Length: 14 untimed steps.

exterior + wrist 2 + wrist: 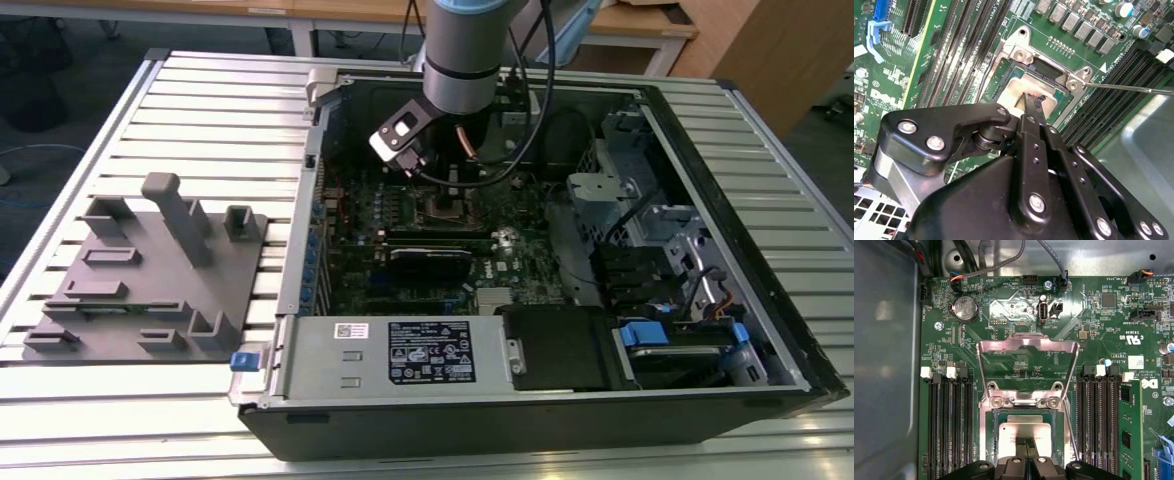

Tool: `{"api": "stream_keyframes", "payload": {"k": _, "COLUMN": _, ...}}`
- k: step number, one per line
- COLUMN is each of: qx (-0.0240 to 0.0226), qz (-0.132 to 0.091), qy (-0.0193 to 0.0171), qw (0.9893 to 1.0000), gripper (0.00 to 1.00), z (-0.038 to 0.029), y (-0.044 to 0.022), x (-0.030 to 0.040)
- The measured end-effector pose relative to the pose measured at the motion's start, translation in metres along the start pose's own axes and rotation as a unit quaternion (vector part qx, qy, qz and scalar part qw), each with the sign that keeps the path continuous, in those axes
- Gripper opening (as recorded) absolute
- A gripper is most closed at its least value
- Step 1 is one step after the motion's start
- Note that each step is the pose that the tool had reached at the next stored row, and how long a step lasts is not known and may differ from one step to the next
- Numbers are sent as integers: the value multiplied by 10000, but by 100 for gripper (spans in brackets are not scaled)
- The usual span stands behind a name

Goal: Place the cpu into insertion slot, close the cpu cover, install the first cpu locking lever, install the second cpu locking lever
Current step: 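Place the cpu into insertion slot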

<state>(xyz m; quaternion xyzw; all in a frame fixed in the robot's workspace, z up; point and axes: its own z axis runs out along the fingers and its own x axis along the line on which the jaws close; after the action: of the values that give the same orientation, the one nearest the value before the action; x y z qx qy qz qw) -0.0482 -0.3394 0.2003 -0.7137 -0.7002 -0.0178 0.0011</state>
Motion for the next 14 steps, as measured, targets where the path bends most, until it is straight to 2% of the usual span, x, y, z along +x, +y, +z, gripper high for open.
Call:
{"api": "stream_keyframes", "payload": {"k": 4, "qx": 5, "qz": 0, "qy": -8, "qw": 10000, "gripper": 10, "z": 26, "y": -2, "x": -4}}
{"api": "stream_keyframes", "payload": {"k": 14, "qx": 2, "qz": 0, "qy": -3, "qw": 10000, "gripper": 10, "z": 37, "y": -2, "x": -3}}
